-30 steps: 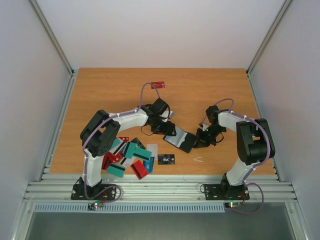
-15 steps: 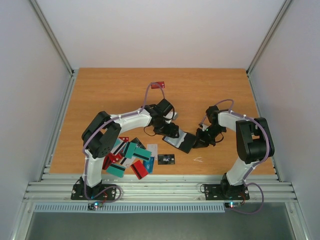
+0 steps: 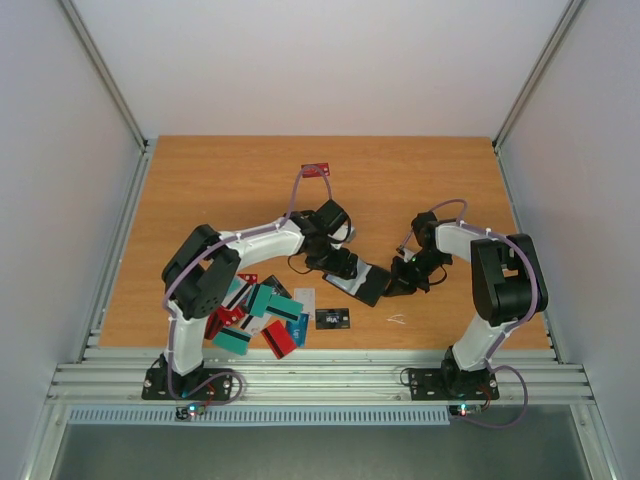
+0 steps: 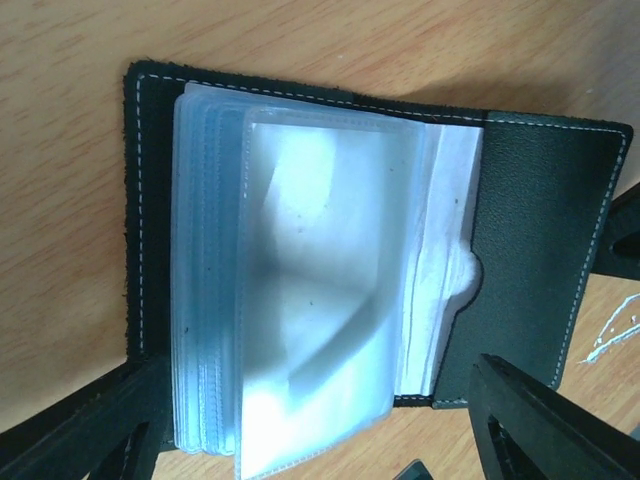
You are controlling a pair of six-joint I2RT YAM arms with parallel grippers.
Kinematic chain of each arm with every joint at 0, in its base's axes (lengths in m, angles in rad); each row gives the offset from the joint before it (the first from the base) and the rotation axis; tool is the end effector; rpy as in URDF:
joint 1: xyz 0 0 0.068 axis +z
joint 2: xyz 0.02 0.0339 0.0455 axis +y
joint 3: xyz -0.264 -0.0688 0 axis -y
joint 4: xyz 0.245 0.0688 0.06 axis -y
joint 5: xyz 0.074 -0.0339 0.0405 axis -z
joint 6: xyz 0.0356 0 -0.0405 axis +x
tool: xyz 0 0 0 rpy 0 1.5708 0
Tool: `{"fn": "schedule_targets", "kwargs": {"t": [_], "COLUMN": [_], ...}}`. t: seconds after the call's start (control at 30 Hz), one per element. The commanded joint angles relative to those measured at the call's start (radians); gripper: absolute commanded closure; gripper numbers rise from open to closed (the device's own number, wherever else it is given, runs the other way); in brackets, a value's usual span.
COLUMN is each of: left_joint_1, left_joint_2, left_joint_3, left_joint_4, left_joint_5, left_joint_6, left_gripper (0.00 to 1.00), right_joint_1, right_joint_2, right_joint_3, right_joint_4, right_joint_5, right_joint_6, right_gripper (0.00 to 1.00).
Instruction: Put the credit cards into the card holder
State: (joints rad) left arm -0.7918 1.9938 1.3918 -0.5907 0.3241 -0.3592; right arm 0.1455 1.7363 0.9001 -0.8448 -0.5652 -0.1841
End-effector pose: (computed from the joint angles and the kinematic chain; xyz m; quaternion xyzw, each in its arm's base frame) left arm 0.2758 -0.2955 0.1648 0.2376 0.9402 -0.2339 0.0693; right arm 0.2553 0.0567 0.1289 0.1422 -0.9484 -0.2794 0.0475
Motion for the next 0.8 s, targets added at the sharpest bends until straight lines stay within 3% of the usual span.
{"fn": "schedule_targets", "kwargs": {"t": [0.0,0.13,0.43,0.77], "left_joint_1": [-0.009,-0.011,-0.012,-0.015], "left_joint_2": [-0.059,-0.063,-0.036,-0.036], "left_joint_3": [-0.019,-0.032,-0.049,-0.066], "left_joint_4": [0.008,0.02,0.028,0.147], "left_joint_5": [0.006,0.029,0.079,0.215], "left_joint_6": [0.026,0.02,0.01,-0.03], "left_gripper": [0.18,0.25,0.25,0.28], "right_joint_1": [0.002,0.002,0.002,0.003], "right_joint_2": [0.029,0.032,0.042,0.069], "right_joint_3": [-0.015,-0.012,-0.021,0.01], "right_joint_4": [0.038,0.037,0.046,0.061], "right_joint_5": [0.022,0.023,0.009,-0.002], "right_joint_6": [0.006,0.005,0.011,0.025], "right_gripper": [0.99,0.99,0.99,0.99]}}
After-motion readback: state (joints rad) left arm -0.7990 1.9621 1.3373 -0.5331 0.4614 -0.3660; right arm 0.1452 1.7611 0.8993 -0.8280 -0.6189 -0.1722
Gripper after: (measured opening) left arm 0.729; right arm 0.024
